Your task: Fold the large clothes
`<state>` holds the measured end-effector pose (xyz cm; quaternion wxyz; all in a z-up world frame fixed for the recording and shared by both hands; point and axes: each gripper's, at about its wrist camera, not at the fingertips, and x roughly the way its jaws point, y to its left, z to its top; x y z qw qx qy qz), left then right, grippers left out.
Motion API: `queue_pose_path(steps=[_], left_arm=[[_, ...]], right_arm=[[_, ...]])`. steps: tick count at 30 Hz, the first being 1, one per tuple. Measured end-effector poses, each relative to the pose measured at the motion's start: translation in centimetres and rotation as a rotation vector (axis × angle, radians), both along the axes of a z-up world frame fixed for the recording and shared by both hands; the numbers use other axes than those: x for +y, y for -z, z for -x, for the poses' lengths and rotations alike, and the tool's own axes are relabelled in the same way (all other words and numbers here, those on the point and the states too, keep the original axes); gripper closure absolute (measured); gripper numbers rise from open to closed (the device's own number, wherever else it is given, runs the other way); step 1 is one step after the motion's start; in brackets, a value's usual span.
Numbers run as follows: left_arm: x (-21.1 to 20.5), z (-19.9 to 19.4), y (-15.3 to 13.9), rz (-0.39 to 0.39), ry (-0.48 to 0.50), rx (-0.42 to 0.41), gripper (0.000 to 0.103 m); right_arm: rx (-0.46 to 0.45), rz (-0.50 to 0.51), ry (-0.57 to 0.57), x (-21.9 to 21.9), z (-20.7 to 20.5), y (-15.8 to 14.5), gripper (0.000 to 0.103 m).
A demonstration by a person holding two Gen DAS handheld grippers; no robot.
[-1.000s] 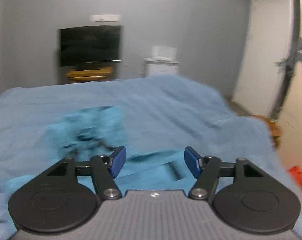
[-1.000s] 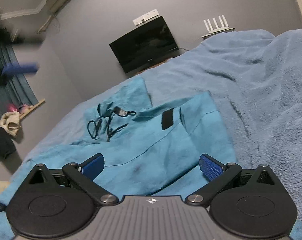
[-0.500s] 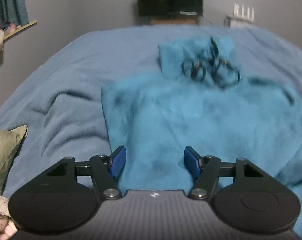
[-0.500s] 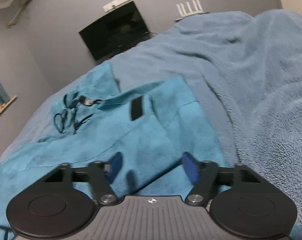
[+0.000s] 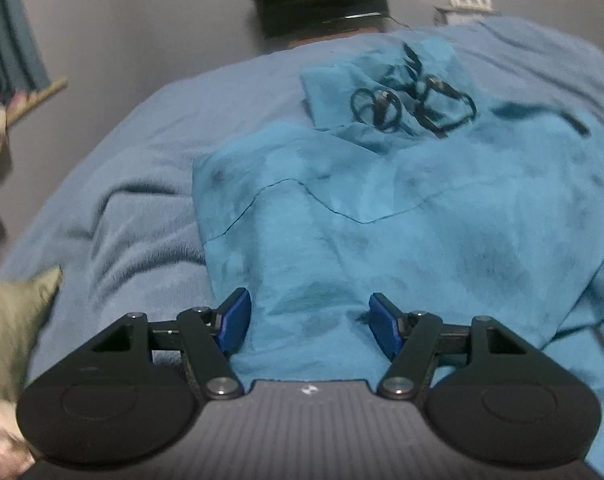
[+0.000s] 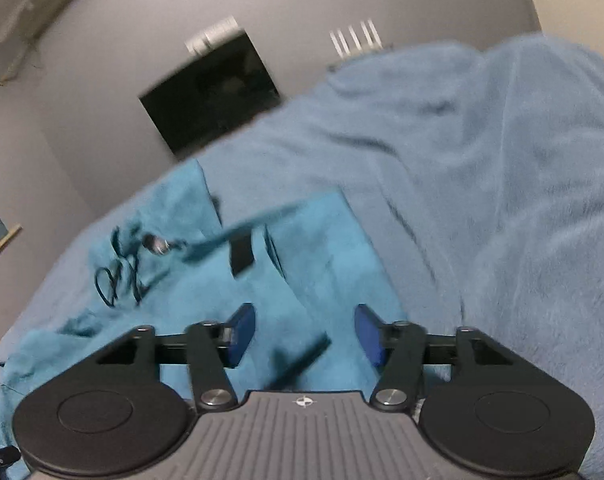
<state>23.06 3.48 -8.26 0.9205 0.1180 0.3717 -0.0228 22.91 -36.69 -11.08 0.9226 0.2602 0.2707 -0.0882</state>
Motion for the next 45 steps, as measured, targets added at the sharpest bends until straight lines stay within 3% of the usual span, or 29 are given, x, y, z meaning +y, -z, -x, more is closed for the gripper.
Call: queue_pose_path(steps=[4,6,9,11,13,17,21,24,27,29,31,35,38,42,45], left_arm=[[1.2,-0.3,-0.1,0.087,-0.025,0.002,0.039],[1.6,-0.4,0.0,0.12,-0.033,-0.002,0.039],[2.3,-0.2,-0.3,0.181,-0.045,-0.017,0.039],[2.8,-0.1,-0.4,0.228,-0.057,-0.022,0.037],[3.0,-0.1,-0.5,0.257,-0.066,-0.025,0.037],[2.4,0.0,-0.6,0.234,-0.062,-0.023,0.036],[2.5,0.0,-0.5,0.226,-0.053,-0.018,0.031],[1.4,-0.1,-0.3,0.141,-0.06,-0.004,0.031],[-0.4,0.2,-0.3,-0.008,-0.047,0.023,0.031],[-1.2,0.8,-0.7,-0.059,-0.04,0.032,0.031],[-1.6,1.8,-1.7,-0.046,-0.045,0.009,0.031],[-2.7,2.7,-3.8,0.07,0.02,-0.078,0.031],[-4.1,1.8,-3.2,0.085,0.046,-0.038,0.031],[-4.0,0.4,0.6,0.065,0.011,0.131,0.031],[-3.8,0.8,0.8,0.077,0.013,0.124,0.031]], right_arm=[[0.066,0.025,-0.05,1.0,-2.2,1.0,0.03],[0.067,0.045,-0.071,1.5,-3.2,1.4,0.032],[0.05,0.068,-0.117,2.6,-3.6,1.7,0.051],[0.032,0.111,-0.136,3.0,-3.3,1.3,0.085],[0.011,0.123,-0.151,3.2,-2.6,0.7,0.096],[-0.061,0.153,-0.122,3.2,-1.2,-0.6,0.098],[-0.064,0.196,0.001,1.5,-0.7,-1.4,0.098],[-0.002,0.147,0.017,0.4,-1.2,-0.4,0.098],[-0.006,0.191,0.024,0.7,-1.1,-0.6,0.084],[-0.036,0.25,0.046,1.2,-0.6,-1.2,0.065],[-0.075,0.283,0.044,1.6,-0.1,-1.9,0.063],[-0.152,0.287,-0.051,2.8,0.0,-2.8,0.063],[-0.146,0.309,-0.158,4.2,-0.6,-2.4,0.063],[-0.051,0.336,-0.267,5.8,-1.9,-1.1,0.065],[0.085,0.369,-0.268,6.0,-3.1,0.7,0.065]])
